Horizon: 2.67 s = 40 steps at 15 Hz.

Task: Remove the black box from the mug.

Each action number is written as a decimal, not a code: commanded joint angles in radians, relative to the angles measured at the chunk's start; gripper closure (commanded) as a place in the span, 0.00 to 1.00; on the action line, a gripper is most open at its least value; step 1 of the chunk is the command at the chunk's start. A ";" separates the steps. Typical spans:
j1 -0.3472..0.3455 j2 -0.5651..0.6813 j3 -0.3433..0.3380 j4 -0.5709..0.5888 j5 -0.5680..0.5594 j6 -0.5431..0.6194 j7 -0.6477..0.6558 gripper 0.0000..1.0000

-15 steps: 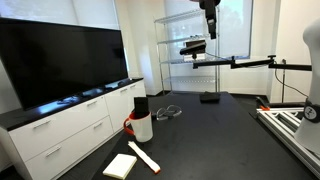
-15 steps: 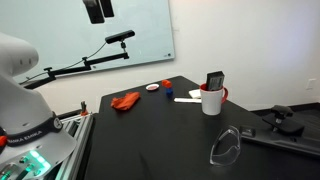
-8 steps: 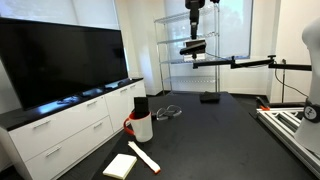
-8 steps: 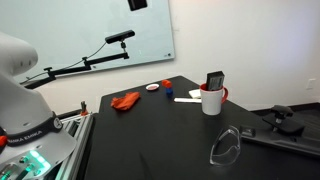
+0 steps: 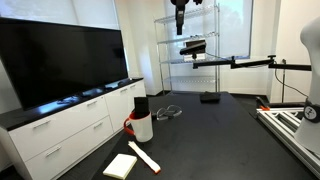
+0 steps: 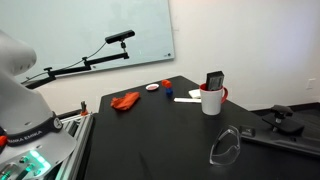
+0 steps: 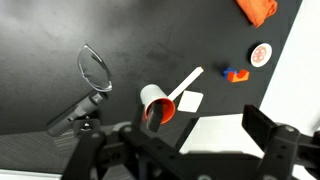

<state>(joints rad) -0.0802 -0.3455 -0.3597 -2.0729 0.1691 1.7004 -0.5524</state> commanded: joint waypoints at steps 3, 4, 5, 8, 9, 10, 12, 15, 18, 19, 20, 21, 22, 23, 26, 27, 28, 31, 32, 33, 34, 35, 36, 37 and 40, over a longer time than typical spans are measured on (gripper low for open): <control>-0.023 0.000 0.009 0.021 0.018 -0.041 -0.029 0.00; -0.018 0.006 0.008 0.011 0.013 -0.039 -0.055 0.00; -0.012 0.021 0.004 0.010 0.020 -0.043 -0.085 0.00; -0.013 0.107 0.024 -0.004 0.009 0.065 -0.099 0.00; -0.015 0.138 0.031 -0.003 0.012 0.107 -0.107 0.00; -0.018 0.175 0.036 0.011 0.019 0.137 -0.115 0.00; -0.026 0.232 0.050 0.020 0.024 0.193 -0.127 0.00; -0.036 0.286 0.072 0.027 0.024 0.240 -0.143 0.00; -0.044 0.329 0.097 0.033 0.033 0.286 -0.157 0.00; -0.046 0.347 0.105 0.037 0.043 0.319 -0.134 0.00; -0.049 0.366 0.112 0.046 0.058 0.347 -0.090 0.00; -0.053 0.380 0.120 0.054 0.069 0.369 -0.056 0.00; -0.057 0.394 0.128 0.062 0.077 0.391 -0.033 0.00; -0.059 0.406 0.135 0.068 0.075 0.407 -0.007 0.00; -0.064 0.446 0.158 0.086 0.068 0.428 0.074 0.00; -0.065 0.456 0.166 0.090 0.071 0.436 0.096 0.00; -0.064 0.467 0.174 0.092 0.071 0.448 0.123 0.00; -0.065 0.496 0.196 0.107 0.084 0.473 0.186 0.00; -0.065 0.506 0.204 0.119 0.086 0.465 0.199 0.00; -0.065 0.506 0.208 0.124 0.071 0.443 0.204 0.00; -0.066 0.499 0.212 0.082 0.054 0.481 0.181 0.00; -0.065 0.503 0.215 0.087 0.054 0.479 0.187 0.00; -0.066 0.504 0.216 0.090 0.054 0.478 0.189 0.00; -0.066 0.504 0.216 0.091 0.054 0.477 0.191 0.00; -0.071 0.532 0.216 0.093 0.047 0.495 0.208 0.00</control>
<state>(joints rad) -0.1322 0.1667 -0.1630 -1.9895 0.2262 2.1805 -0.3653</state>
